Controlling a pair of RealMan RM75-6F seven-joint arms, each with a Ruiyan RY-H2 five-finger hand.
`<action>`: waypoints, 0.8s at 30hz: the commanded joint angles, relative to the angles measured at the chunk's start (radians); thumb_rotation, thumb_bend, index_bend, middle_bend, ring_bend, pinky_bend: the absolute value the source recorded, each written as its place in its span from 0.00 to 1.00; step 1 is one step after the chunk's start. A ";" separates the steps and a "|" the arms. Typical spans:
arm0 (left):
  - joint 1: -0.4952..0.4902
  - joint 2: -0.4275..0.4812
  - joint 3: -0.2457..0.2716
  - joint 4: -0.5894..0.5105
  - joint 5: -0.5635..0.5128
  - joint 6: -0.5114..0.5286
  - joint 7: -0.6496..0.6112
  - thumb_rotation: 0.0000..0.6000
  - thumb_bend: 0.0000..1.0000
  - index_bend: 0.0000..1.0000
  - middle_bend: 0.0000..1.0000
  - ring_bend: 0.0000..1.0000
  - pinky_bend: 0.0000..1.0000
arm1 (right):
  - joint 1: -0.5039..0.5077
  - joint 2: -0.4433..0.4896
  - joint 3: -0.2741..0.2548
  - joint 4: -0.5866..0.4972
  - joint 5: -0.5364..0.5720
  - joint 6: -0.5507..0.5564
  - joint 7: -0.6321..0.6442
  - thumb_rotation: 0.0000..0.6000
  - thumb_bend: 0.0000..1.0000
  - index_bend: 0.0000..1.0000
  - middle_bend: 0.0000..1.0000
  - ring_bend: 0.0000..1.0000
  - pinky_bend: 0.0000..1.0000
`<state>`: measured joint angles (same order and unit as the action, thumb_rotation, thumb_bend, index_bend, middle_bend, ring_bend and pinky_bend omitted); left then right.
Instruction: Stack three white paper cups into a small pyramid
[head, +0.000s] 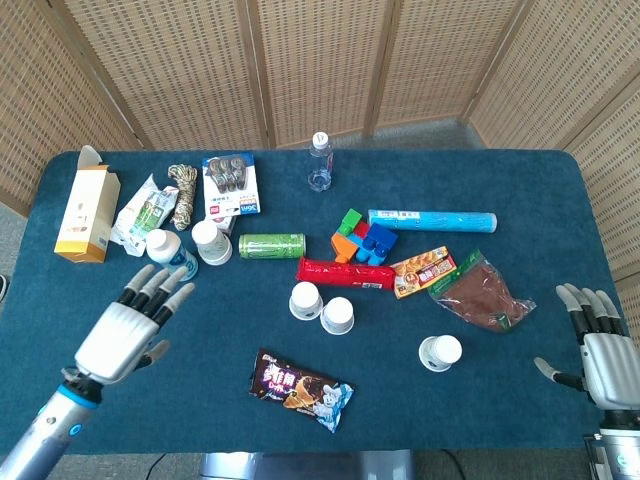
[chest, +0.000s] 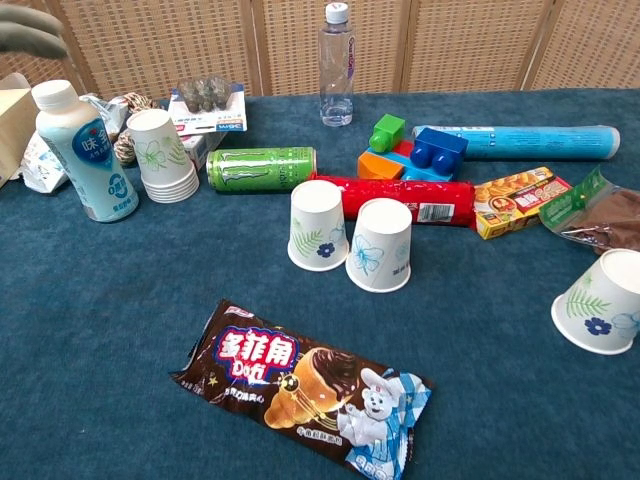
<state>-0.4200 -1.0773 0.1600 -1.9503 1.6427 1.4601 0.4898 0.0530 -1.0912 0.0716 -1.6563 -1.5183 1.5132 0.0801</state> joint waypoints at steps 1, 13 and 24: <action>0.071 0.053 0.037 0.004 0.062 0.076 -0.044 1.00 0.29 0.00 0.00 0.00 0.00 | 0.000 -0.001 0.000 0.001 0.000 -0.001 -0.002 1.00 0.16 0.01 0.00 0.00 0.00; 0.235 0.078 0.053 0.146 0.111 0.222 -0.239 1.00 0.29 0.00 0.00 0.00 0.00 | 0.002 -0.010 -0.007 -0.009 -0.011 0.000 -0.039 1.00 0.16 0.01 0.00 0.00 0.00; 0.297 0.132 0.012 0.197 0.080 0.264 -0.387 1.00 0.29 0.00 0.00 0.00 0.00 | 0.004 -0.023 -0.013 0.001 -0.001 -0.016 -0.072 1.00 0.15 0.01 0.00 0.00 0.00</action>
<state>-0.1291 -0.9523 0.1777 -1.7516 1.7232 1.7177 0.1102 0.0574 -1.1133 0.0595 -1.6556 -1.5189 1.4981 0.0099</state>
